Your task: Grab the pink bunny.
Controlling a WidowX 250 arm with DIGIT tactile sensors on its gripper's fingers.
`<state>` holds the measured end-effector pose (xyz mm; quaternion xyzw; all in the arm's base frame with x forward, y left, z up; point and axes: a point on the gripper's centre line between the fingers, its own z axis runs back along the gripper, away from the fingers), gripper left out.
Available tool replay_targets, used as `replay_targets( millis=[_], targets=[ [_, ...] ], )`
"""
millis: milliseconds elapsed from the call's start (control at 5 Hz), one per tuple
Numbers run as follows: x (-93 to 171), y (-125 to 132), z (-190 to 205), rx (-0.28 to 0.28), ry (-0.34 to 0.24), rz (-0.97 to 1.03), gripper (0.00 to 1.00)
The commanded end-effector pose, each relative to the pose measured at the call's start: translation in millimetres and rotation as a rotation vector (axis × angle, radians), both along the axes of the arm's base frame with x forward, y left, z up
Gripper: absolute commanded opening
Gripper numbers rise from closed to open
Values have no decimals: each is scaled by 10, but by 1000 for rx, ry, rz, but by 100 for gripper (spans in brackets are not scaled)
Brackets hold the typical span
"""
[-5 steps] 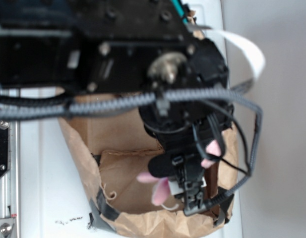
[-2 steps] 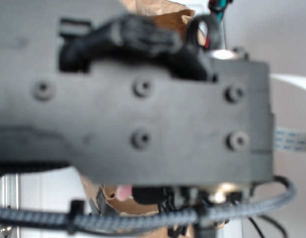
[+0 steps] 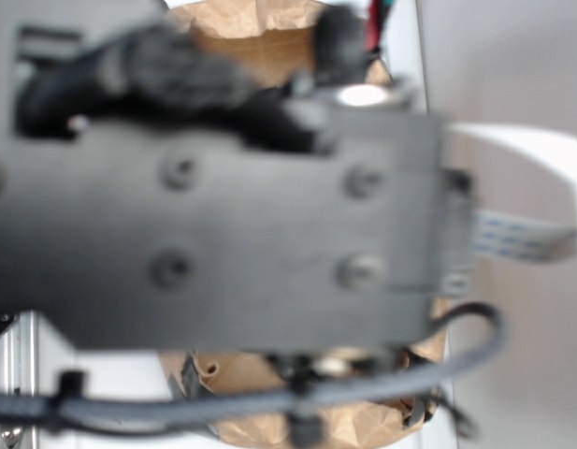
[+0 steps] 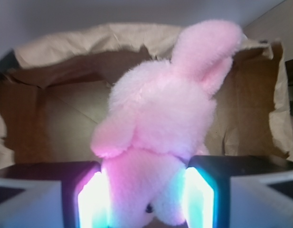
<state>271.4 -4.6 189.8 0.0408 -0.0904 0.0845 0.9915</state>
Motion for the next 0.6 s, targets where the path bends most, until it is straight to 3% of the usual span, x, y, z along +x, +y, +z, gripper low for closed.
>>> replay_targets(
  millis=[0,400],
  targets=[
    [-38,47,306,-45,-93,11,0],
    [21,-24,258,-31,-121,4,0]
  ],
)
